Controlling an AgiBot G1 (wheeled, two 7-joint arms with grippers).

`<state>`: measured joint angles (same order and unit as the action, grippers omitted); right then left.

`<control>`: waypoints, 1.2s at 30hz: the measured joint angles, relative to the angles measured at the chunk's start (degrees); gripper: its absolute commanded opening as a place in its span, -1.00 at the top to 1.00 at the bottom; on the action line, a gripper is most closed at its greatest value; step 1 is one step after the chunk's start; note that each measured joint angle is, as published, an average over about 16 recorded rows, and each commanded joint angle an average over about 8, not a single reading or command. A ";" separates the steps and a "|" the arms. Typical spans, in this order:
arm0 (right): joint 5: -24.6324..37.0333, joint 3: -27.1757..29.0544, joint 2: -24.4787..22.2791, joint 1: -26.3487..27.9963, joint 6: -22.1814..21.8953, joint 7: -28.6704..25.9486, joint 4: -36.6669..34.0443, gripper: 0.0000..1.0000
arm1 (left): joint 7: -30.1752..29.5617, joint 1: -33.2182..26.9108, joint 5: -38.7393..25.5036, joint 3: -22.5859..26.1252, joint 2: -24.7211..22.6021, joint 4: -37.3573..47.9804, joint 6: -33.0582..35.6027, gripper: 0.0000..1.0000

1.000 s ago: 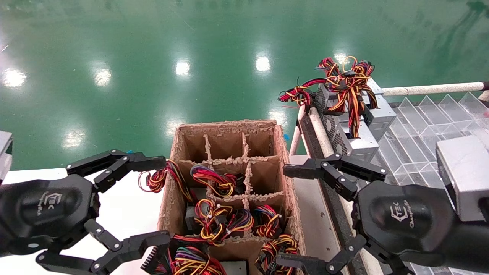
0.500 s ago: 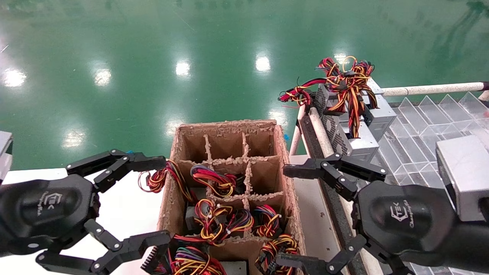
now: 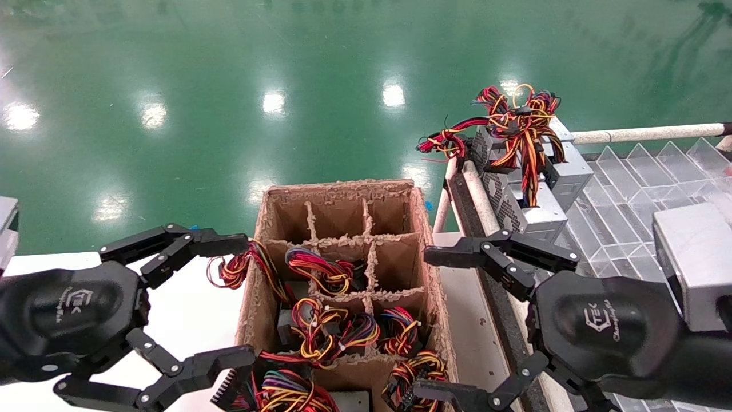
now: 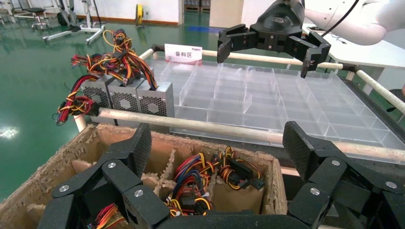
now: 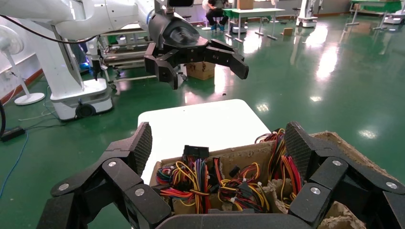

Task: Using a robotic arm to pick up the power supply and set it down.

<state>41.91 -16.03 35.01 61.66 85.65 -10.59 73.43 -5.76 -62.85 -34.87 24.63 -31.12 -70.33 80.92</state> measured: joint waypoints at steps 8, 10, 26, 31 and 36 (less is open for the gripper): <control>0.00 0.00 0.00 0.00 0.00 0.00 0.00 -1.00 | 0.00 0.00 0.00 0.00 0.00 0.00 0.00 -1.00; 0.00 0.00 0.00 0.00 0.00 0.00 0.00 -1.00 | 0.00 0.00 0.00 0.00 0.00 0.00 0.00 -1.00; 0.00 0.00 0.00 0.00 0.00 0.00 0.00 -1.00 | 0.00 0.00 0.00 0.00 0.00 0.00 0.00 -1.00; 0.00 0.00 0.00 0.00 0.00 0.00 0.00 -1.00 | 0.00 0.00 0.00 0.00 0.00 0.00 0.00 -1.00; 0.00 0.00 0.00 0.00 0.00 0.00 0.00 -1.00 | 0.00 0.00 0.00 0.00 0.00 0.00 0.00 -1.00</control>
<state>41.91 -16.03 35.01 61.66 85.66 -10.59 73.43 -5.76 -62.85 -34.87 24.63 -31.12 -70.33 80.92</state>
